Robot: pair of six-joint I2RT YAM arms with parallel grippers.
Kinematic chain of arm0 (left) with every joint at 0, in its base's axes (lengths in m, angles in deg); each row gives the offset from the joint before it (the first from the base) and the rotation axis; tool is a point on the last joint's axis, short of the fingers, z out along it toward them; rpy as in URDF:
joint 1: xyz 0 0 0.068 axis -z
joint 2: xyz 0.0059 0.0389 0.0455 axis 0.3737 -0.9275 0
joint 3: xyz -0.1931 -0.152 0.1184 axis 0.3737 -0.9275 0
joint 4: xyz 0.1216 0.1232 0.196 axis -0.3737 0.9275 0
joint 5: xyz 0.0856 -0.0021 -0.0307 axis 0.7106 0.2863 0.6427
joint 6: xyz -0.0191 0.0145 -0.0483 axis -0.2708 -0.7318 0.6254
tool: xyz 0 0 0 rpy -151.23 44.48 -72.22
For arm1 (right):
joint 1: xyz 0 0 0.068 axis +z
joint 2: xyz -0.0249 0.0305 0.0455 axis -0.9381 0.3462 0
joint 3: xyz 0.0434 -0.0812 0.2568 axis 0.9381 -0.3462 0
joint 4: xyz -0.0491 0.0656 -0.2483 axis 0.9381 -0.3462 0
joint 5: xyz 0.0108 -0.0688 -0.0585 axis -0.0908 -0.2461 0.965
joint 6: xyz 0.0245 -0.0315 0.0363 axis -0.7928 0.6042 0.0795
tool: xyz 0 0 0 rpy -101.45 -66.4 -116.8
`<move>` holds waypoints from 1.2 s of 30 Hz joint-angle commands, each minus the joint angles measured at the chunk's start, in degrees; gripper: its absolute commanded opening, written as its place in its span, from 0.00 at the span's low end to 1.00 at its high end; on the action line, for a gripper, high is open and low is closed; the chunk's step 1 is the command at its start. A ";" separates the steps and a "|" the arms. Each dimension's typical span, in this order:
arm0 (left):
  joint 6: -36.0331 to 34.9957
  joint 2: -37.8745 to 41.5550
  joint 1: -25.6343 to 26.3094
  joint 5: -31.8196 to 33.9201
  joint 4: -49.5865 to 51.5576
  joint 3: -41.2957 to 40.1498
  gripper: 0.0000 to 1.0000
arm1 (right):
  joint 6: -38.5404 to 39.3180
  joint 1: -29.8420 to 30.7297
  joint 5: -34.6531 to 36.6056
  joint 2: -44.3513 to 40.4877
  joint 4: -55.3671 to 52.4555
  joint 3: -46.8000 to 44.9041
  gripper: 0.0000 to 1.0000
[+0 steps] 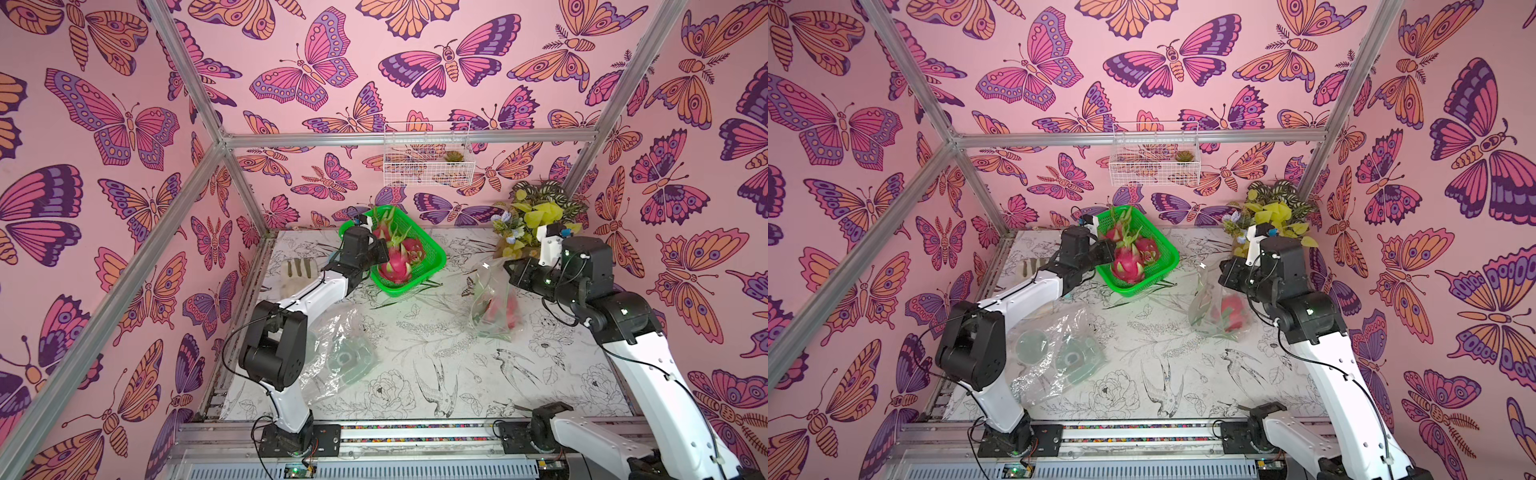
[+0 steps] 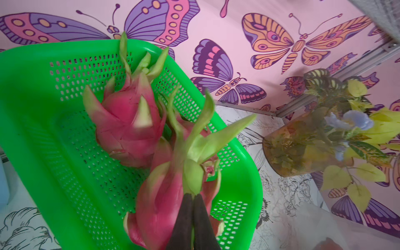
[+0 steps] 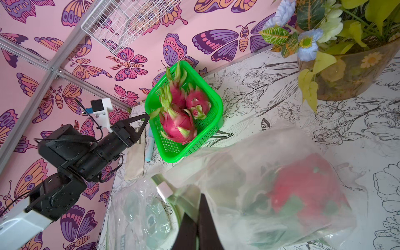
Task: Open the zip-top bag and take out the dragon fruit
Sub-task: Place the dragon fruit in the basket, then adjust the zipper food storage bag at the center of the board.
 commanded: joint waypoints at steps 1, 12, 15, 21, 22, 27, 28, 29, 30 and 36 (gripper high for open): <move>0.58 -2.41 -0.49 -0.73 1.84 2.64 0.05 | -0.22 -0.29 -1.79 0.65 2.56 -1.17 0.00; -2.37 9.65 0.64 0.84 12.18 3.71 0.47 | -2.18 0.52 -3.37 4.71 8.54 -5.81 0.00; -4.44 14.96 2.32 -0.02 16.38 3.78 0.47 | -2.91 1.21 -3.67 5.85 9.98 -6.09 0.00; -9.79 19.98 9.48 -10.28 22.66 6.68 0.37 | -3.56 3.28 -3.30 7.55 11.52 -5.48 0.00; -9.98 20.10 10.59 -12.39 23.09 7.29 0.33 | -3.64 3.58 -3.18 7.74 11.69 -5.47 0.00; -10.82 18.36 16.94 -19.55 25.20 10.69 0.26 | -4.08 4.66 -2.70 8.75 12.29 -5.65 0.00; -11.03 17.60 18.23 -20.51 25.75 11.51 0.26 | -4.17 4.96 -2.57 8.91 12.45 -5.65 0.00; -10.97 16.81 19.17 -20.86 26.26 12.15 0.25 | -4.17 5.21 -2.36 9.06 12.56 -5.65 0.00; -10.91 16.02 19.89 -21.17 26.82 12.72 0.25 | -4.17 5.38 -2.14 9.14 12.63 -5.65 0.00; -12.35 11.20 23.68 -20.53 30.10 15.56 0.16 | -4.17 5.91 -1.95 9.26 12.73 -5.74 0.00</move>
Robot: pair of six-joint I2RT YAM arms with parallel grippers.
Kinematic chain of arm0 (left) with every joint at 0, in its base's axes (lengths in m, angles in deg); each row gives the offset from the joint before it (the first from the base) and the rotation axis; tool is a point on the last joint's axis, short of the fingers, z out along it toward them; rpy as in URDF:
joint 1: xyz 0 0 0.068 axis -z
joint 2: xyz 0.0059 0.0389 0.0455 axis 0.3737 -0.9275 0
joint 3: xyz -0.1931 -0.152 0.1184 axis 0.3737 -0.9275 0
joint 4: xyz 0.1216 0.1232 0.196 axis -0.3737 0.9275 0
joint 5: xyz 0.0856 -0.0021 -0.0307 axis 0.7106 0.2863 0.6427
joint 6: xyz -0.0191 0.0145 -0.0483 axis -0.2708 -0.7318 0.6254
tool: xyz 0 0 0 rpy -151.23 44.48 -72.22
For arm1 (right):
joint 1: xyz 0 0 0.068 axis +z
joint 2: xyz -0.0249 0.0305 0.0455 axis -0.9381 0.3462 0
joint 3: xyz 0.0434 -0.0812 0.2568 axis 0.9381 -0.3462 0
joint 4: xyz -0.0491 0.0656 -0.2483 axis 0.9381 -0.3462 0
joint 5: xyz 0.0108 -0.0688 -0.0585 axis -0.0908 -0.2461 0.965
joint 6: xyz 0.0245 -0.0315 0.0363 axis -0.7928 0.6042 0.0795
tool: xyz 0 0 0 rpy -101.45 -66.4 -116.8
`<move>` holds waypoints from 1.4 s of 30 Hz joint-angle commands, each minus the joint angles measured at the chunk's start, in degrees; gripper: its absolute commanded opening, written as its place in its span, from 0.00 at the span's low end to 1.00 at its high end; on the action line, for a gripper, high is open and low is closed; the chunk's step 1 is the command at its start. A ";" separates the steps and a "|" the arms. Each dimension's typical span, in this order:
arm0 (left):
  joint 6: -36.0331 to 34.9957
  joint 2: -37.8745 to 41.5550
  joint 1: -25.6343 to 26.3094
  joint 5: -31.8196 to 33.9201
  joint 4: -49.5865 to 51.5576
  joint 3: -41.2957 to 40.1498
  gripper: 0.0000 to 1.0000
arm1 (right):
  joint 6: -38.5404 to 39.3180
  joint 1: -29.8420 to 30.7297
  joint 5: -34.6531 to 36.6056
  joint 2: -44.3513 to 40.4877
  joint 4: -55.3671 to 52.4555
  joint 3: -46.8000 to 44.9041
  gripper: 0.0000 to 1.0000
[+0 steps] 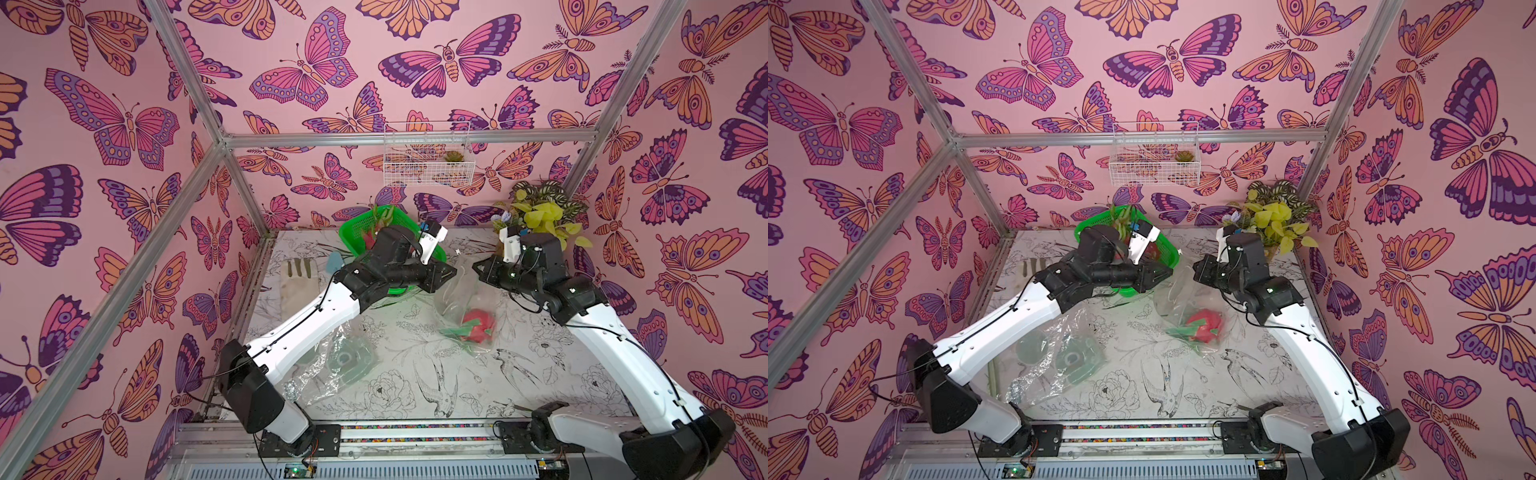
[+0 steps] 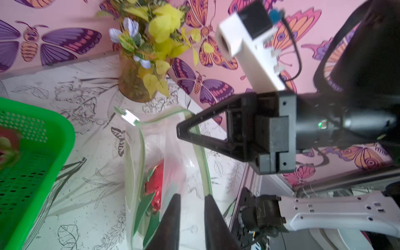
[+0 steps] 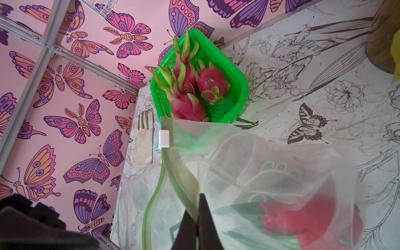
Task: Open the zip-top bag and take out the dragon fruit
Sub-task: Adjust the zipper food storage bag at the center of the board.
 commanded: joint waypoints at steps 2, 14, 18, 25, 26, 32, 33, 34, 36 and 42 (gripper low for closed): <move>-1.41 -3.81 1.21 -0.90 4.42 2.60 0.12 | -0.25 0.65 1.13 0.13 0.71 -0.08 0.00; 0.71 -11.85 1.21 7.67 11.85 4.93 0.09 | -0.51 2.00 0.74 0.00 0.95 -0.52 0.00; -0.51 -14.24 1.13 10.33 15.83 6.73 0.09 | -1.06 3.20 0.02 0.19 1.93 -0.42 0.00; -2.49 -16.04 0.78 6.81 18.15 6.78 0.16 | -1.64 4.98 -0.71 0.40 2.92 -0.86 0.00; -2.78 -15.83 0.78 6.06 18.18 6.61 0.19 | -1.72 5.10 -0.84 0.34 3.03 -1.03 0.00; -4.94 -15.45 0.60 2.81 18.65 4.95 0.22 | -0.78 5.19 -1.16 -0.29 2.02 -0.55 0.24; -4.89 -15.54 0.56 2.35 18.61 4.74 0.22 | -0.15 5.22 -0.86 -0.61 1.21 0.03 0.31; -4.88 -15.54 0.47 2.08 18.61 4.42 0.22 | 0.50 5.17 -0.25 -0.94 0.15 0.64 0.36; -4.75 -15.34 0.34 1.37 18.57 3.95 0.24 | 1.92 5.09 1.15 -2.09 -1.83 1.67 0.43; -4.56 -12.79 -0.47 0.07 17.85 1.31 0.34 | 5.24 0.97 3.50 -7.15 -7.38 1.06 0.48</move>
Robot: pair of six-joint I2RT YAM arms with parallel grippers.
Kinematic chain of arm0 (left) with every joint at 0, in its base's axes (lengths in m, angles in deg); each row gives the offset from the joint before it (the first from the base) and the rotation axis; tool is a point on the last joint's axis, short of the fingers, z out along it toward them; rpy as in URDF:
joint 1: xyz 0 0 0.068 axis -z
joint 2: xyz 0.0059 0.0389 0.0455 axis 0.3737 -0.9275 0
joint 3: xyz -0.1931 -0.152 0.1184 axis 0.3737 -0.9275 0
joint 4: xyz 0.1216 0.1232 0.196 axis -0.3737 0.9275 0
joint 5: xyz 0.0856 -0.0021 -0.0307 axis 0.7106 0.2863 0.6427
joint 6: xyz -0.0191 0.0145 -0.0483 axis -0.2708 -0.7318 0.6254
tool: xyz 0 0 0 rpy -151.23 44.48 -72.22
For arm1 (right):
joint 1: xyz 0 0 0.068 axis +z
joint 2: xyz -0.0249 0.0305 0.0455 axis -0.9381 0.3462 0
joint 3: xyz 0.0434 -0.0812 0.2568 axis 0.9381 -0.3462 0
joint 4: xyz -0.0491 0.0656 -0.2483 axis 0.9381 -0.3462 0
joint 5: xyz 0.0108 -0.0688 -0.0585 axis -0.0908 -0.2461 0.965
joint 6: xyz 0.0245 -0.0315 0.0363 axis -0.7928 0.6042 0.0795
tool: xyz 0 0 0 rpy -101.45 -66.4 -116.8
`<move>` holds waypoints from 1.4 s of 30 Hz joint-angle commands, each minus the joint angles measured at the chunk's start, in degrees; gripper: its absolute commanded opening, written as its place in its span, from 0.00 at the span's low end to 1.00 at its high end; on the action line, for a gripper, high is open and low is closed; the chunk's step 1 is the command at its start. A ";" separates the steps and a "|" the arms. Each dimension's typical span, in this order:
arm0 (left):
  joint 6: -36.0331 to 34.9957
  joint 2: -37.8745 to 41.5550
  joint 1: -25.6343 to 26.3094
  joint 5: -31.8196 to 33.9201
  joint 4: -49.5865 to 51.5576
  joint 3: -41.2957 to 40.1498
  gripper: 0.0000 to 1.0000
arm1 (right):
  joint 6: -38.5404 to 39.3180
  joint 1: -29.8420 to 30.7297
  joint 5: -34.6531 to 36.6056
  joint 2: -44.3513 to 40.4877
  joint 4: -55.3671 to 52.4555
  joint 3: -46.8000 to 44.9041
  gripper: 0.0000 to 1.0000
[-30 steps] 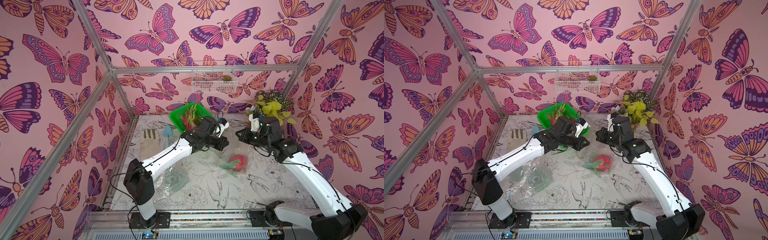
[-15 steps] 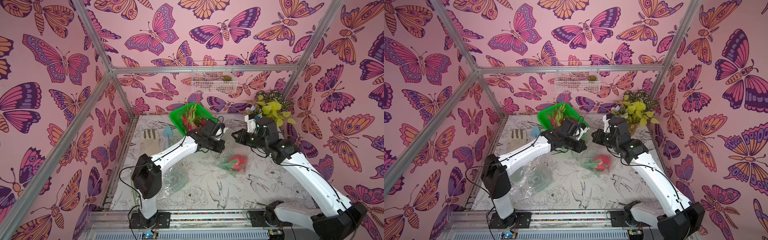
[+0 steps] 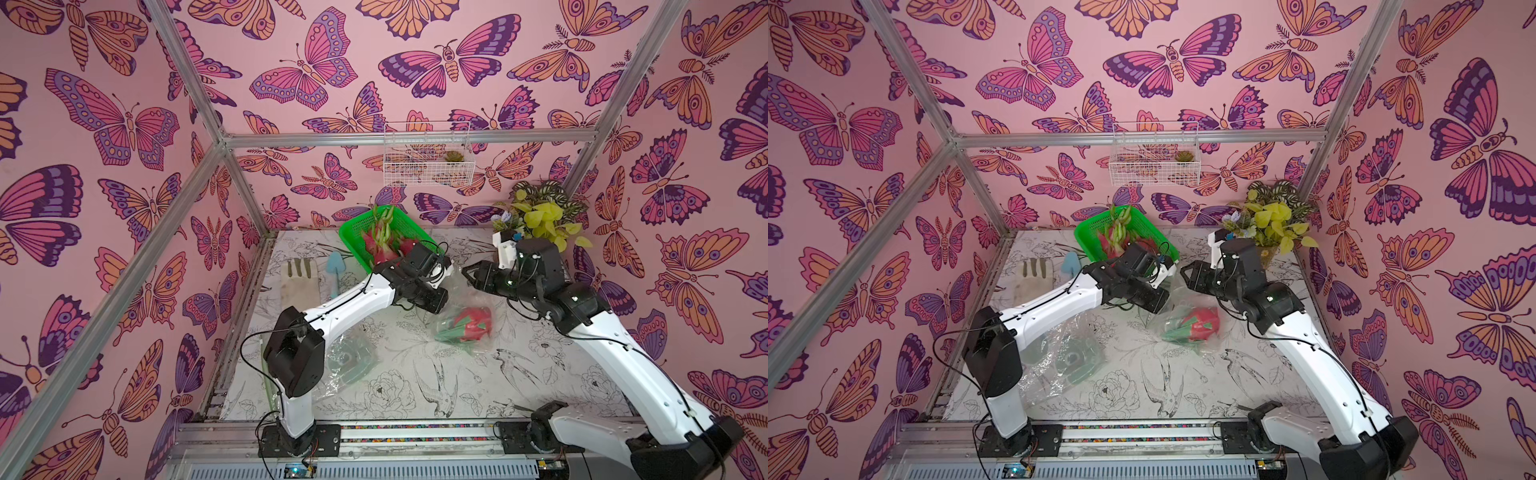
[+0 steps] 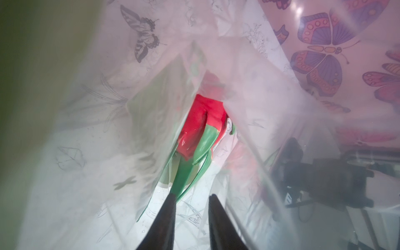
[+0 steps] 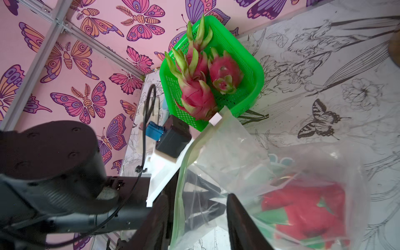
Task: Open the zip-top bag and take out the dragon fruit
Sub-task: Adjust the zipper food storage bag at the center of the board.
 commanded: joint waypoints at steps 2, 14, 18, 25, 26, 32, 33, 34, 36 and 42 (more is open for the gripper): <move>-0.18 3.40 -1.69 -5.13 -1.12 -3.60 0.35 | 2.98 -5.09 1.57 -4.52 -5.15 -0.77 0.48; 8.21 6.07 -3.39 -14.32 -16.69 -14.49 0.34 | 1.13 -12.79 -2.25 -4.79 -0.64 -19.07 0.54; 7.19 4.72 -2.57 -13.45 -16.81 -15.90 0.31 | 0.96 -14.48 -4.14 -3.35 2.67 -24.08 0.59; 6.79 3.62 -1.95 -11.20 -16.83 -18.08 0.26 | 1.09 -14.71 -4.74 -0.97 8.22 -29.25 0.64; 6.84 3.57 -1.82 -11.10 -16.81 -18.40 0.26 | 1.37 -14.79 -4.49 -0.54 8.68 -29.58 0.65; 6.71 4.09 -1.14 -6.97 -16.82 -21.20 0.32 | 2.01 -15.89 -5.42 1.96 10.84 -30.65 0.70; 6.66 4.12 -1.08 -6.48 -16.81 -21.56 0.33 | 2.02 -16.03 -5.94 2.16 11.02 -30.58 0.71; 6.70 4.13 -0.98 -6.02 -16.85 -22.01 0.34 | 2.03 -16.01 -6.41 2.40 11.60 -30.75 0.71; 6.71 4.09 -0.98 -5.66 -17.14 -22.96 0.35 | 1.93 -16.02 -6.72 2.87 12.31 -31.01 0.71; 7.19 4.18 -1.07 -3.12 -18.83 -25.83 0.35 | 1.75 -16.20 -7.66 4.32 13.71 -31.63 0.70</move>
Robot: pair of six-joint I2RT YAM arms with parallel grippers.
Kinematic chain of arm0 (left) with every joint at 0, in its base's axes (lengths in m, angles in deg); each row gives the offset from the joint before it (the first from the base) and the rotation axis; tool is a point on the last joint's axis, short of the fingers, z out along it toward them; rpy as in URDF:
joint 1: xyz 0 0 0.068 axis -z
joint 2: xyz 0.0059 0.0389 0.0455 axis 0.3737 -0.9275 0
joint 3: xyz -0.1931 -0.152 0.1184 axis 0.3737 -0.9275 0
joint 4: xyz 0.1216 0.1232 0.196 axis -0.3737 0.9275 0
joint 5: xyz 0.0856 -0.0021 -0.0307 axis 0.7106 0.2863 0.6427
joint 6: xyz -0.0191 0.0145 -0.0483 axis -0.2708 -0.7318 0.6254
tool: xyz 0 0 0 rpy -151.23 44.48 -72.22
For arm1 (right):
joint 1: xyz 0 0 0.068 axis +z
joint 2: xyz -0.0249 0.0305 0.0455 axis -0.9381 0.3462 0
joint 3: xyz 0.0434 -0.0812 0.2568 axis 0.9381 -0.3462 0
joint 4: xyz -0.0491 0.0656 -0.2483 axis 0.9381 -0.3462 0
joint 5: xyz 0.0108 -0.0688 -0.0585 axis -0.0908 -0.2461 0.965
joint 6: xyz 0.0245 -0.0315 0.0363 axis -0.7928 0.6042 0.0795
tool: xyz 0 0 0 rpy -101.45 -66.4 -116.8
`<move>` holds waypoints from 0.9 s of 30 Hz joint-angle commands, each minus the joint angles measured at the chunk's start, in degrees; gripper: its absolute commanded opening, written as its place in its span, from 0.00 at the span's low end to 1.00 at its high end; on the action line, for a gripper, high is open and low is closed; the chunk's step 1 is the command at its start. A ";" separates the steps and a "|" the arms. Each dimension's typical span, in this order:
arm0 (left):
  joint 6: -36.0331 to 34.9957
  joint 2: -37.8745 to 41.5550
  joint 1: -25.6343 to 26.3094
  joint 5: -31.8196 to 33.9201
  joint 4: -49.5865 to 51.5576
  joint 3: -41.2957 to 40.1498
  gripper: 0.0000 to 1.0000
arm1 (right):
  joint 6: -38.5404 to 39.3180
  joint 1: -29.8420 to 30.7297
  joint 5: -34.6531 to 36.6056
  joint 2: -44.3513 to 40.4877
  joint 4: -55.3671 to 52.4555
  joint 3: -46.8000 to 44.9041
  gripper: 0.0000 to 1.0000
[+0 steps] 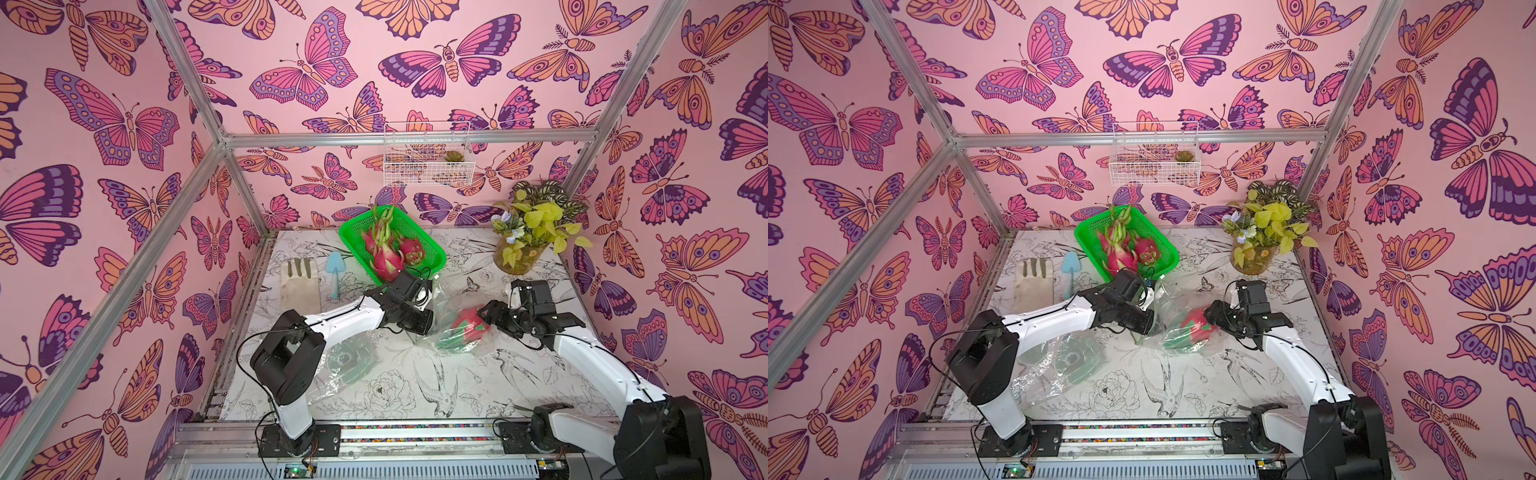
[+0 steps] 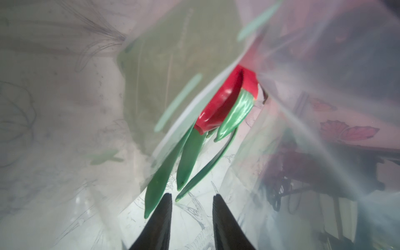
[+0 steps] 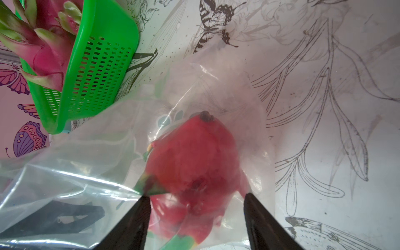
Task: Open the zip-top bag and take out the dragon fruit
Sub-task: Adjust the zipper food storage bag at the center of the board.
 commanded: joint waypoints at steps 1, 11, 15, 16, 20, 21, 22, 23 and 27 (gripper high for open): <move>-0.16 -0.31 0.20 2.19 -0.88 -2.44 0.35 | 0.20 -0.47 -1.05 1.41 1.66 -0.73 0.70; 0.77 -1.76 0.11 2.36 -3.54 -3.87 0.34 | 0.55 -0.51 -0.96 2.40 1.87 -0.55 0.66; 0.52 -2.52 0.20 2.84 -4.59 -4.27 0.34 | 0.90 -0.51 -0.76 2.43 1.64 -0.54 0.65; 0.37 -2.44 0.19 2.99 -5.17 -4.50 0.35 | 0.90 -0.55 -0.67 2.49 1.73 -0.61 0.65; -0.02 -2.56 0.20 2.23 -7.02 -4.76 0.37 | 0.87 -0.70 -0.90 2.70 1.73 -0.64 0.65; -0.09 -2.73 0.28 1.72 -7.54 -4.84 0.38 | 0.90 -0.71 -0.89 2.78 1.71 -0.59 0.65; -0.26 -2.94 0.42 1.15 -7.96 -4.84 0.39 | 0.89 -0.78 -1.08 2.80 1.73 -0.56 0.65; -0.45 -3.17 0.54 0.94 -8.44 -4.84 0.39 | 0.90 -0.79 -1.09 2.84 1.66 -0.55 0.65; -1.03 -4.31 0.97 0.94 -9.72 -4.85 0.39 | 0.87 -0.95 -1.18 3.10 1.41 -0.30 0.65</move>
